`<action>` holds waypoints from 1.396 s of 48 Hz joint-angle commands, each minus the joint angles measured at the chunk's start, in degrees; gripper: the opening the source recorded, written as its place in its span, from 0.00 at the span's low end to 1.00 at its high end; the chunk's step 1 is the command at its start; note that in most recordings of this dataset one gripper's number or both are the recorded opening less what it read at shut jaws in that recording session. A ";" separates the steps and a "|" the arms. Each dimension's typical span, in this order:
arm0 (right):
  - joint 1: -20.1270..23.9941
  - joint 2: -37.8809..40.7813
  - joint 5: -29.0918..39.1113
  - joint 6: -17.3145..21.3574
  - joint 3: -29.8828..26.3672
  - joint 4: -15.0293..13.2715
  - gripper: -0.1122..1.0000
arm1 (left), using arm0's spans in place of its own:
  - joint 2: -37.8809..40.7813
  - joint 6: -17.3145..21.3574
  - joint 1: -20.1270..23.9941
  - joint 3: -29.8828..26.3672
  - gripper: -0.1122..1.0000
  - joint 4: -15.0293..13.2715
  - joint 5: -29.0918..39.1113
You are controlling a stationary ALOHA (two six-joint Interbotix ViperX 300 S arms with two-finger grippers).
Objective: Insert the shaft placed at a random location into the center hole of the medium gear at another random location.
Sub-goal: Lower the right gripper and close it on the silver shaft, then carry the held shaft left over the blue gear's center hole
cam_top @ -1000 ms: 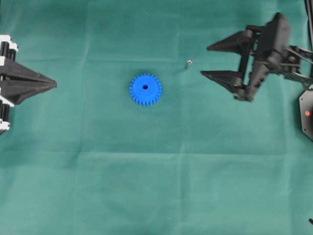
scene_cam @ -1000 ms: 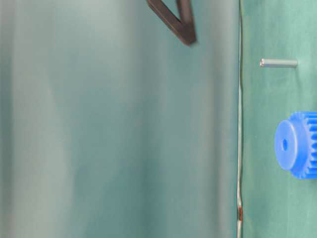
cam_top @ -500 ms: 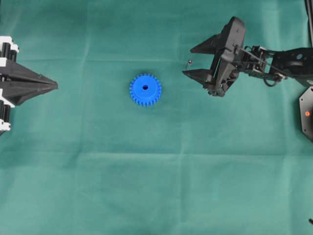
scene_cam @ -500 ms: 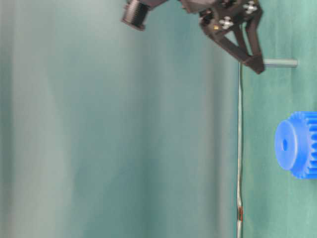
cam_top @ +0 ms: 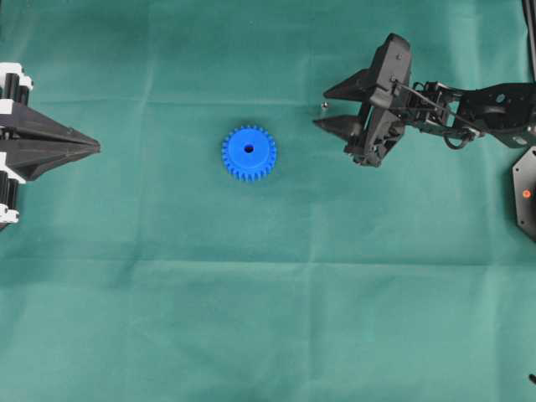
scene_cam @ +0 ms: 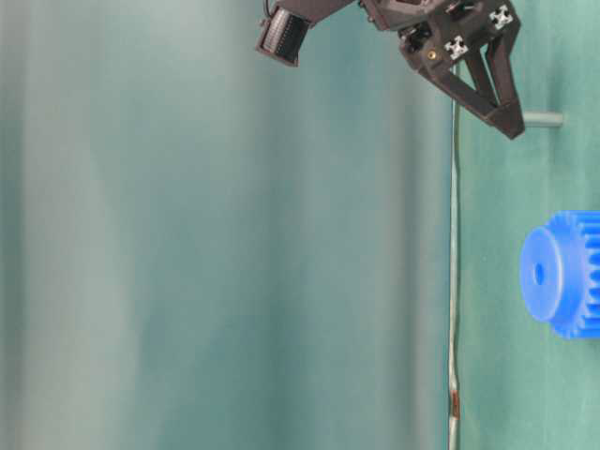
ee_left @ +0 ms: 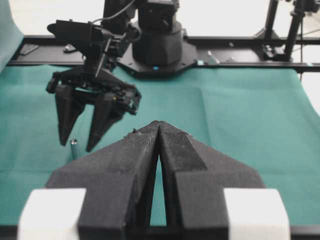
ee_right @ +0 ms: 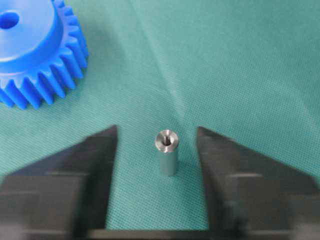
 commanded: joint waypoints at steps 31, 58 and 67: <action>-0.18 -3.25 2.20 0.18 -1.58 0.18 0.22 | 0.44 -0.09 0.00 -1.05 0.10 0.09 0.53; -0.18 -13.97 16.00 0.00 -5.89 0.00 0.22 | 0.44 -0.09 0.00 -1.05 0.10 0.09 0.79; -0.18 -13.89 15.91 0.00 -6.06 0.00 0.22 | 0.44 -0.09 0.00 -1.05 0.10 0.09 0.88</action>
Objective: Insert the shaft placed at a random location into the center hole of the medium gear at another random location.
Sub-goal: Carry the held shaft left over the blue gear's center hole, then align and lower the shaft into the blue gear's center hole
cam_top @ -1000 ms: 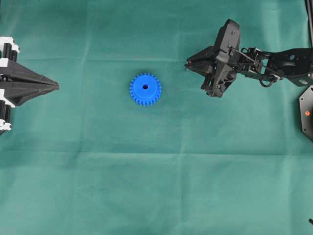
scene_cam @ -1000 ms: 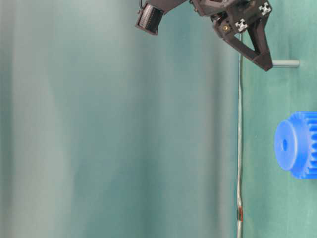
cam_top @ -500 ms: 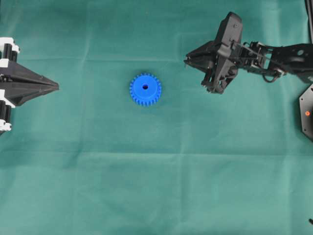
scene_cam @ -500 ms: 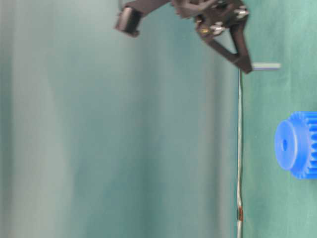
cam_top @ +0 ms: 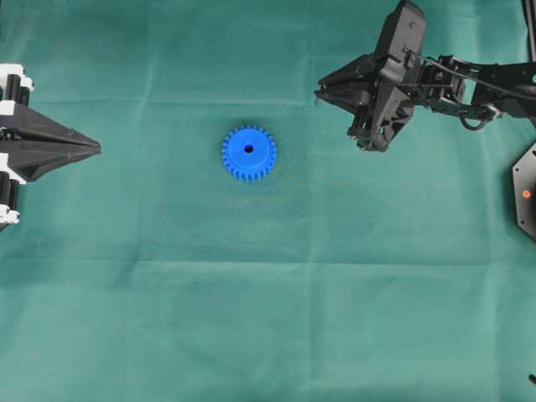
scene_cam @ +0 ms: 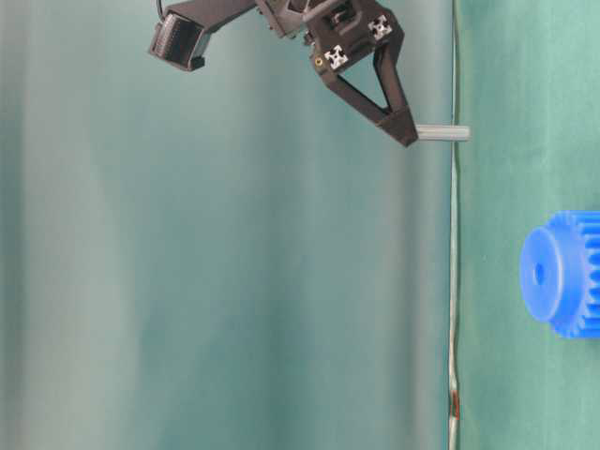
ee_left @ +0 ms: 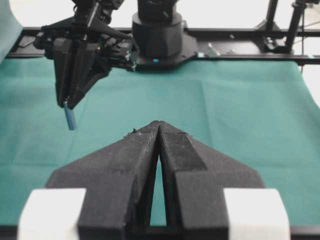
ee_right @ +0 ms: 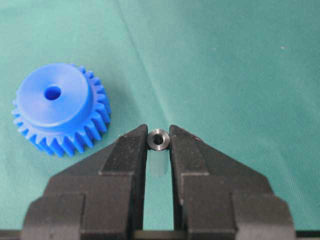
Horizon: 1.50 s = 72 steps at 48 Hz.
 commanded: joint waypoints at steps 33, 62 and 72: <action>9.23 9.40 -0.26 0.44 -13.80 0.26 0.22 | 0.44 -0.26 0.00 -1.05 0.10 0.09 0.18; 10.72 13.27 -0.53 0.44 -17.31 0.18 0.22 | 0.44 -0.35 0.00 -1.05 0.10 0.09 0.70; 10.63 15.12 -1.32 0.44 -17.23 0.26 0.22 | 0.44 -0.35 0.00 -1.05 0.10 0.09 0.70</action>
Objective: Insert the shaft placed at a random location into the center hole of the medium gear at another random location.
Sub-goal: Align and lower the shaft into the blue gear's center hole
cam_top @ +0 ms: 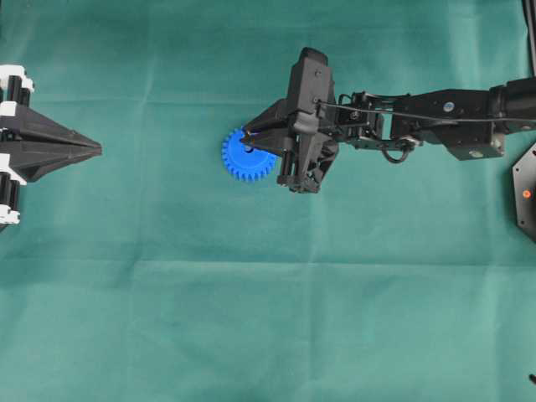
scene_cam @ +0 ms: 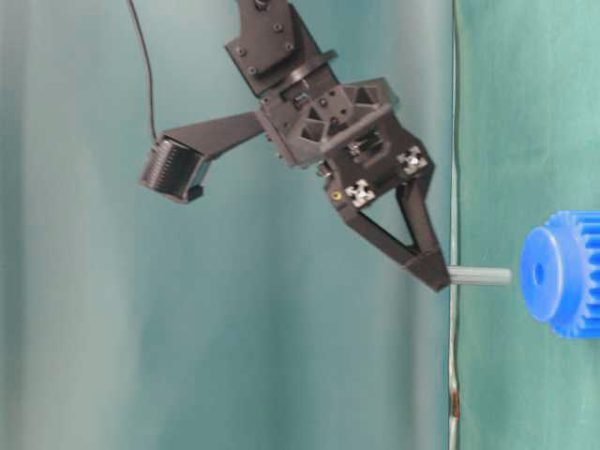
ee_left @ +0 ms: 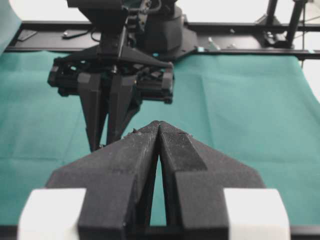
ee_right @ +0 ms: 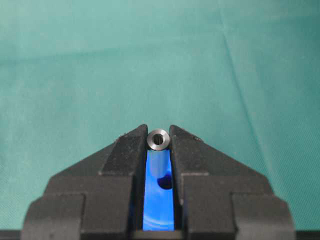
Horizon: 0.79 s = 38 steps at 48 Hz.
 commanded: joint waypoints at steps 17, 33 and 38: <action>0.18 3.08 -3.52 0.44 -0.97 1.85 0.22 | 0.44 0.00 0.00 -1.05 0.10 0.18 0.00; -0.09 1.85 -3.34 0.44 -0.97 1.85 0.22 | 0.44 0.00 0.00 -1.05 0.10 0.18 0.70; -0.26 0.00 -3.25 0.26 -0.97 1.76 0.22 | 0.44 0.00 0.00 -1.05 0.10 0.18 0.70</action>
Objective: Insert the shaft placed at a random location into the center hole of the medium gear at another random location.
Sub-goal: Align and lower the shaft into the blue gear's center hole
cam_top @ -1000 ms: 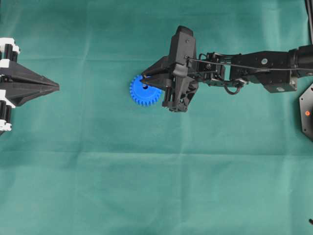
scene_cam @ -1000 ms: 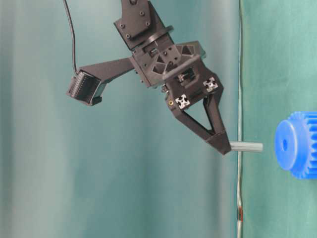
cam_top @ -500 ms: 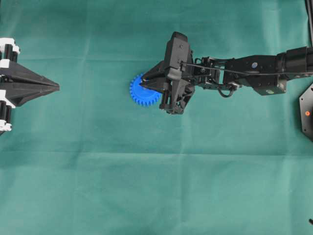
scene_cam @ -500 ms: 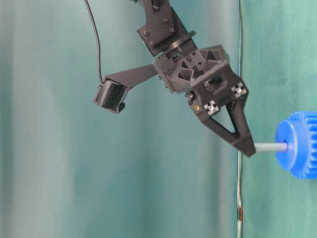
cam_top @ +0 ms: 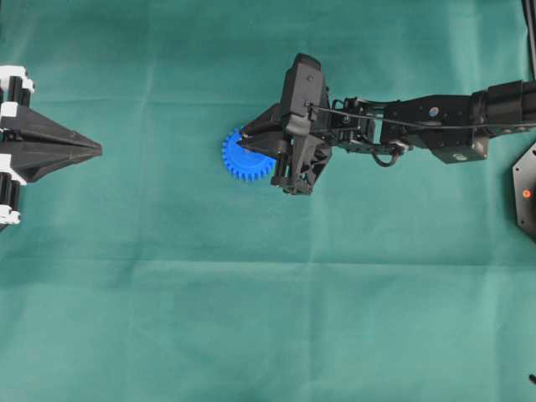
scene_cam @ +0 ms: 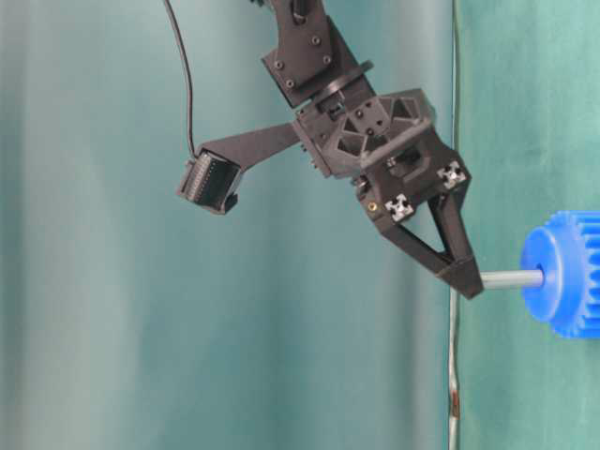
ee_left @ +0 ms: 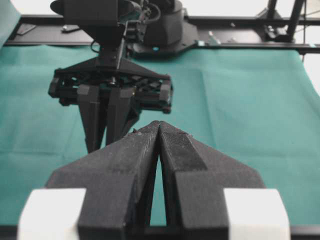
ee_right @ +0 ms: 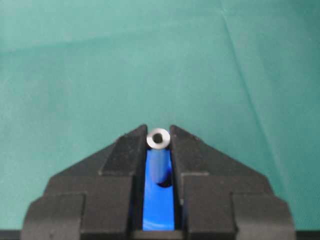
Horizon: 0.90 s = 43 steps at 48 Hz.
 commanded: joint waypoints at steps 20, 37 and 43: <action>-0.26 -5.10 -0.09 0.09 0.09 0.00 0.22 | 0.44 0.00 0.00 -0.88 0.10 0.18 -0.18; -0.53 -0.26 -1.85 0.18 -0.26 0.44 0.22 | 0.44 0.00 0.00 -0.97 0.10 0.18 -0.18; -0.53 0.79 -2.20 0.18 -0.09 1.05 0.22 | 0.44 0.00 0.00 -0.97 0.10 0.18 -0.18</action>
